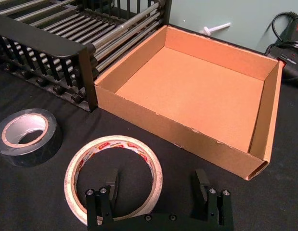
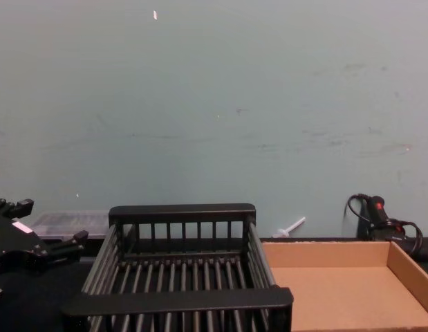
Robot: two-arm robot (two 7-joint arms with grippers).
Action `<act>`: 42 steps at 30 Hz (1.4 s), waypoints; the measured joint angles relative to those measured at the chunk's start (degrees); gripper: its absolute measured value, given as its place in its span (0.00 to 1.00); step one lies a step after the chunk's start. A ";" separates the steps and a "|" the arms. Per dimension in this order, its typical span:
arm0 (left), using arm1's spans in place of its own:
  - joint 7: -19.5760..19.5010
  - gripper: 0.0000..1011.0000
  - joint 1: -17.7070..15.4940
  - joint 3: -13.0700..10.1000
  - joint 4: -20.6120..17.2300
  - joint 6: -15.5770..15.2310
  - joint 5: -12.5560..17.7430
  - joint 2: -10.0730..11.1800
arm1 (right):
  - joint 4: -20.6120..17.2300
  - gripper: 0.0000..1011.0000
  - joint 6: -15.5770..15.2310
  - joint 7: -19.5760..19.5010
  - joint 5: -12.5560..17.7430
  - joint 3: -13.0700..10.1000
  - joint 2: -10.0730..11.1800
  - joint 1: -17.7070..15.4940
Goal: Pick up the white tape and place it into the black box , Pick up the silver tape and place it into the brown box.
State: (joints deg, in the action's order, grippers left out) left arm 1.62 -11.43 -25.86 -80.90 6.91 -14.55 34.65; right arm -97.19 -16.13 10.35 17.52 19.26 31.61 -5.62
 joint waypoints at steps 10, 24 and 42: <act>0.00 0.99 0.00 0.00 0.00 0.00 0.00 0.00 | 1.05 0.99 -1.51 1.20 -0.45 -0.77 -1.43 0.63; 0.00 0.99 0.00 0.00 0.00 0.00 0.00 0.00 | 1.54 0.99 -1.84 2.83 -1.08 -2.22 -3.09 0.36; 0.00 0.99 0.00 0.00 0.00 0.00 0.00 0.00 | 1.79 0.99 -1.05 4.36 -3.40 -3.89 -5.16 -0.18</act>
State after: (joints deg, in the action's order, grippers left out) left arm 1.62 -11.43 -25.86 -80.90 6.91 -14.55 34.65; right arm -95.41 -17.18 14.71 14.12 15.37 26.45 -5.81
